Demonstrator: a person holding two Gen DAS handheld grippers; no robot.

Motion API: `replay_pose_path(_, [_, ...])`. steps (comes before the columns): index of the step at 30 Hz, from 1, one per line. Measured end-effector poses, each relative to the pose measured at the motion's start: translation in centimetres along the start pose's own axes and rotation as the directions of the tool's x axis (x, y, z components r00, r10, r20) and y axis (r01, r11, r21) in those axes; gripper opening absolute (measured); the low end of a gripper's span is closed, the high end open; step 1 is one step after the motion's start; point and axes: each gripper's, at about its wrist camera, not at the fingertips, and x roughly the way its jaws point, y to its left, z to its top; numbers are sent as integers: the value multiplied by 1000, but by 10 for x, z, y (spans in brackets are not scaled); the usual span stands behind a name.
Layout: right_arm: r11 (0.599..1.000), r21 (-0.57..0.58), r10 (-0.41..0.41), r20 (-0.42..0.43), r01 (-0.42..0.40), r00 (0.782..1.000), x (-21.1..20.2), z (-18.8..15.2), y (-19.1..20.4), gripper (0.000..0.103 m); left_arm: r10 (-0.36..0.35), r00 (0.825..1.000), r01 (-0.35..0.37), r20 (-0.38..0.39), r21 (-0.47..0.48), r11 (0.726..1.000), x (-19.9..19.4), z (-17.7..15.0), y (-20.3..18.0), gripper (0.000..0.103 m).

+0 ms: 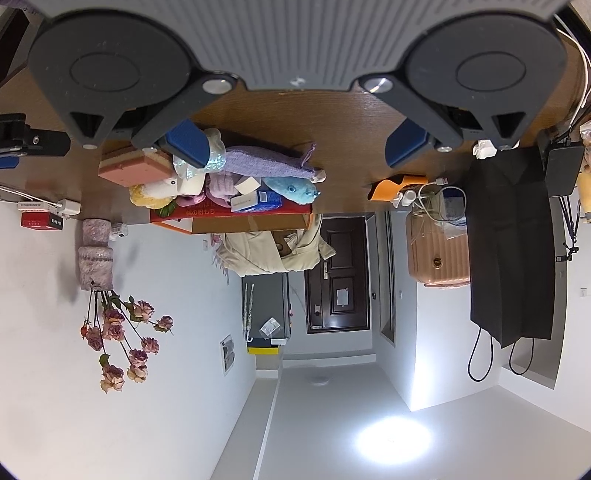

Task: Organize soft objects

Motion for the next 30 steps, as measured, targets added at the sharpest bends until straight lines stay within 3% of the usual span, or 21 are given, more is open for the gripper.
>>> replay_pose_path(21, [1000, 2, 0, -10, 0, 1000, 3, -1, 0, 103, 3, 1000, -3, -8, -4, 1000, 9, 0, -1, 103])
replay_pose_path(26, [1000, 2, 15, -15, -15, 1000, 15, 3, 1, 103, -23, 997, 23, -68, -2, 1000, 35, 5, -2, 103])
replay_pose_path(30, [996, 23, 83, -50, -82, 995, 37, 14, 8, 101, -60, 988, 55, -142, -39, 998, 70, 11, 8, 103])
